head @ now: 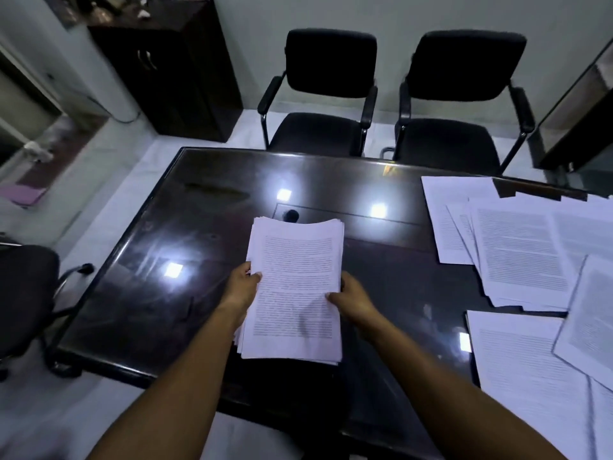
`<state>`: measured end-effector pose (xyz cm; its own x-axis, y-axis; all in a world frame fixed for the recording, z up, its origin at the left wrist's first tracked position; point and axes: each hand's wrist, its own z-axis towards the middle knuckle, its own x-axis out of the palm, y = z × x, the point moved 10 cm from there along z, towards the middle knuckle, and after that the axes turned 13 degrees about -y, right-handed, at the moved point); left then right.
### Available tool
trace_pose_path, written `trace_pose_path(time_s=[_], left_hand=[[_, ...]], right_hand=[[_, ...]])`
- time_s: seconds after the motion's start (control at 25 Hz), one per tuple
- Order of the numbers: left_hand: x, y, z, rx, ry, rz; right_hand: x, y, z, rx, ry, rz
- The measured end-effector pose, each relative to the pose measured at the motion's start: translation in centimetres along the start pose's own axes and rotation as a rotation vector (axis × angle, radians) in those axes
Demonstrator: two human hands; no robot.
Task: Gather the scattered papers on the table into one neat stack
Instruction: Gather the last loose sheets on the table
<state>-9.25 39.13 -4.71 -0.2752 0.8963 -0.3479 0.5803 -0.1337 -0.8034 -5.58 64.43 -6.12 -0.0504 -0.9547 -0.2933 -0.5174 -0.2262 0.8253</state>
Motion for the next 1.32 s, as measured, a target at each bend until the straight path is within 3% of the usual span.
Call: trace_pose_path(time_s=[0.28, 0.52, 0.68, 0.92, 1.16, 1.32], left_hand=[[-0.9, 1.7, 3.0, -0.041, -0.017, -0.035], [-0.4, 0.5, 1.4, 0.099, -0.062, 0.131], [4.6, -1.9, -1.7, 0.145, 0.012, 0.102], [17.8, -2.8, -10.8, 0.195, 0.281, 0.096], [29.6, 4.2, -22.2, 0.032, 0.531, 0.314], [33.3, 9.6, -27.5, -0.098, 0.523, 0.398]], right_hand=[[4.0, -1.3, 1.7, 0.192, 0.103, 0.085], [0.1, -1.8, 1.5, 0.078, -0.079, -0.131], [-6.5, -2.3, 0.4, 0.046, -0.211, -0.145], [-21.9, -5.9, -4.3, 0.080, -0.452, -0.190], [-35.5, -15.6, -10.9, 0.183, -0.598, -0.324], [-42.4, -23.6, -15.3, 0.231, -0.650, -0.555]])
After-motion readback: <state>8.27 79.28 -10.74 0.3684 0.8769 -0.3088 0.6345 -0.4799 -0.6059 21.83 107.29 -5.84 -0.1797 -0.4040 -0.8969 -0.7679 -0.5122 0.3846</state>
